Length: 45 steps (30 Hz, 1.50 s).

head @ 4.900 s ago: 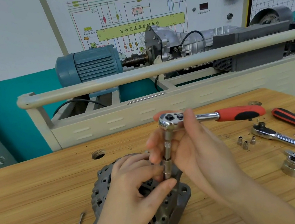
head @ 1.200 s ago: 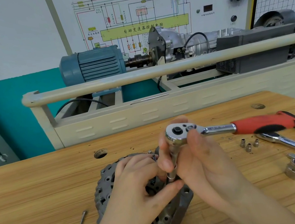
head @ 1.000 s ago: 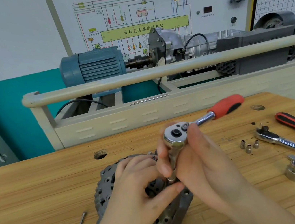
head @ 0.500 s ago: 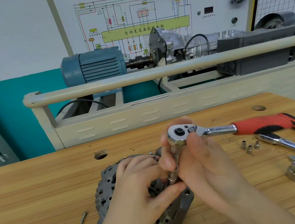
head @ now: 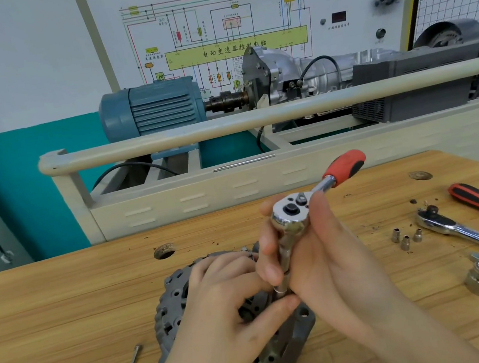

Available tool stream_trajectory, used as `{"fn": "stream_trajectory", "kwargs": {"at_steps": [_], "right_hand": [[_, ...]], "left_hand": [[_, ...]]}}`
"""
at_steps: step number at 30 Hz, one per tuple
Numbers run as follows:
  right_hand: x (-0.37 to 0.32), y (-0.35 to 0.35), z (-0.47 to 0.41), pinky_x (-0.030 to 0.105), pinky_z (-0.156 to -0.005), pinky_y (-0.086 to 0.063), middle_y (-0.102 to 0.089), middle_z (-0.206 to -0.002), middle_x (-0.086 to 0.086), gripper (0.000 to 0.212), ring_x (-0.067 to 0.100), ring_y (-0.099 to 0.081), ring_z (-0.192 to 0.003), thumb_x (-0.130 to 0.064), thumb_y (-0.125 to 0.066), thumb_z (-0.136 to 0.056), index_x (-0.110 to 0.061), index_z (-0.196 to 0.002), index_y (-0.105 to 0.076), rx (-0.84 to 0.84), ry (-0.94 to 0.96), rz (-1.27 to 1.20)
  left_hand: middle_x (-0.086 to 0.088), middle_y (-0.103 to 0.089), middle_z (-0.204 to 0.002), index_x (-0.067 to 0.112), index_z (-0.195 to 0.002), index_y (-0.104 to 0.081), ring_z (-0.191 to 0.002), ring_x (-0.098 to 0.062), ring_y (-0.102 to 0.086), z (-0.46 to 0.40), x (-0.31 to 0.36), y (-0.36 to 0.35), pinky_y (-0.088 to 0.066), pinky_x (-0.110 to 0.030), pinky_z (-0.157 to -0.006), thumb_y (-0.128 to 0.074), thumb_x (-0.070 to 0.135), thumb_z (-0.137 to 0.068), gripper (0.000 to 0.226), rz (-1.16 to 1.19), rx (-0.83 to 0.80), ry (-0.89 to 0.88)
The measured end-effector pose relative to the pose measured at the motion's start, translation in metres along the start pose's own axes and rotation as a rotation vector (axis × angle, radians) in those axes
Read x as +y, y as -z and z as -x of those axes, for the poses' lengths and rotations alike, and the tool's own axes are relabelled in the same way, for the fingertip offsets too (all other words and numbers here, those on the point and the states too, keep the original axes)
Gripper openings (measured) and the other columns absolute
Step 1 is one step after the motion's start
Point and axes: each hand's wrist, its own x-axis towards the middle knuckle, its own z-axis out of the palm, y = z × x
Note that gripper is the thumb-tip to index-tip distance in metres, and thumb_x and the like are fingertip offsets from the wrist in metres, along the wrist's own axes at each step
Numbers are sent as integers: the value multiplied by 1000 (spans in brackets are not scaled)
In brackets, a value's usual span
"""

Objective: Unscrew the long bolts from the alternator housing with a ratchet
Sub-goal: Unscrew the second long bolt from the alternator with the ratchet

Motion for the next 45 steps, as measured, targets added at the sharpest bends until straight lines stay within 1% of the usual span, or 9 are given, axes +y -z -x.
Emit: {"fn": "stream_trajectory", "kwargs": {"at_steps": [3, 5, 11, 17, 21, 28, 34, 40, 45], "right_hand": [[-1, 0, 0, 21, -60, -49, -66, -75, 2, 41, 12, -59, -56, -51, -73, -66, -16, -89, -69, -3, 0, 12], [0, -1, 1, 21, -59, -49, -66, -77, 1, 40, 11, -59, -57, -49, -76, -63, -16, -86, -69, 3, 13, 33], [-1, -2, 4, 22, -61, -49, -66, -78, 1, 35, 12, -59, -57, -35, -86, -54, -23, -79, -65, 0, 69, 60], [0, -2, 1, 22, -61, -48, -65, -75, 1, 34, 12, -57, -58, -48, -71, -71, -19, -90, -67, -38, 38, 88], [0, 0, 1, 22, -61, -47, -65, -74, 1, 40, 13, -58, -58, -54, -64, -74, -18, -93, -69, -23, 13, 74], [0, 2, 1, 22, -60, -49, -65, -78, 2, 37, 12, -58, -58, -47, -74, -68, -17, -88, -68, -9, 31, 39], [-3, 3, 1, 23, -56, -49, -66, -75, 1, 29, 12, -59, -56, -35, -84, -58, -26, -79, -67, 18, 91, 47], [-1, 3, -1, 23, -58, -48, -64, -73, 1, 31, 13, -58, -57, -46, -72, -70, -18, -84, -68, 10, 70, 36], [0, 4, 0, 24, -60, -48, -64, -69, 1, 38, 14, -57, -57, -51, -69, -71, -17, -85, -68, 19, 43, 17]], "left_hand": [[17, -62, -97, 29, -72, -66, -105, 12, -44, 0, 0, 0, -17, -10, -96, -48, 62, -69, 38, 3, 14, 9], [15, -64, -88, 28, -71, -67, -104, 10, -45, 0, 0, -1, -18, -10, -95, -48, 63, -68, 40, -4, 17, 13], [13, -66, -93, 26, -84, -71, -107, 9, -42, -1, 1, -1, -15, -6, -94, -41, 69, -65, 56, -51, 7, 12], [14, -65, -89, 35, -77, -63, -105, 6, -45, -1, 2, 0, -15, -7, -95, -44, 68, -65, 39, 8, 15, 50], [14, -65, -93, 33, -81, -67, -107, 8, -43, 0, 1, 0, -14, -6, -95, -43, 68, -67, 44, 4, 10, 40], [14, -65, -87, 29, -72, -67, -107, 6, -45, 0, -1, 0, -16, -11, -97, -44, 66, -68, 43, -14, 3, 23], [16, -65, -90, 26, -73, -69, -110, 11, -41, 0, -2, -2, -14, -12, -98, -39, 72, -65, 55, -62, -4, 37], [12, -64, -87, 27, -73, -67, -107, 7, -44, 1, -2, -2, -14, -8, -95, -39, 72, -66, 53, -65, 4, 47], [12, -64, -89, 30, -77, -67, -107, 6, -43, 1, -2, -2, -13, -7, -95, -39, 72, -66, 52, -55, 7, 48]]}}
